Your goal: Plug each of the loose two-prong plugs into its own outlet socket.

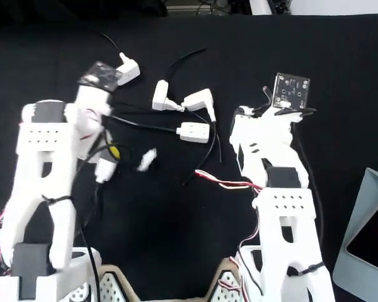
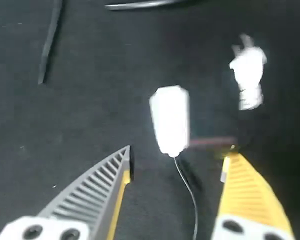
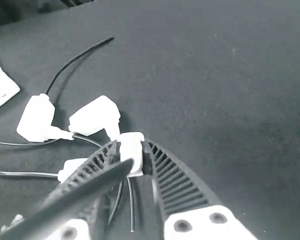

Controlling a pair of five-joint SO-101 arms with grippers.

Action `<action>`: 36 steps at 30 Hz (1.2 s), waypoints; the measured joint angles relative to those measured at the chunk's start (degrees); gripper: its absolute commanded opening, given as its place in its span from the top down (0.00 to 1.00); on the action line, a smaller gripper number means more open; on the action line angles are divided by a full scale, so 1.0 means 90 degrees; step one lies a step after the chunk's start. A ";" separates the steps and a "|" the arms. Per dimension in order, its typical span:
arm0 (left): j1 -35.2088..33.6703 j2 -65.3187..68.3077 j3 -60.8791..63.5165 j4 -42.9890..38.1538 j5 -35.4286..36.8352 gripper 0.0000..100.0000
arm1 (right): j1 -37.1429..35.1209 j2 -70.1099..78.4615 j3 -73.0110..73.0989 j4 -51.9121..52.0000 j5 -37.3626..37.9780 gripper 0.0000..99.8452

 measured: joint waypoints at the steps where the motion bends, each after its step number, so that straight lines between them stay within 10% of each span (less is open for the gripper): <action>1: -0.0127 0.0000 -0.0010 -0.0068 0.0000 0.71 | -0.0010 0.0000 0.0000 0.0000 0.0000 0.99; 36: -0.0840 0.2090 0.1836 -0.3692 -0.0391 0.82 | -0.0313 0.0010 0.0117 0.0000 0.0000 0.99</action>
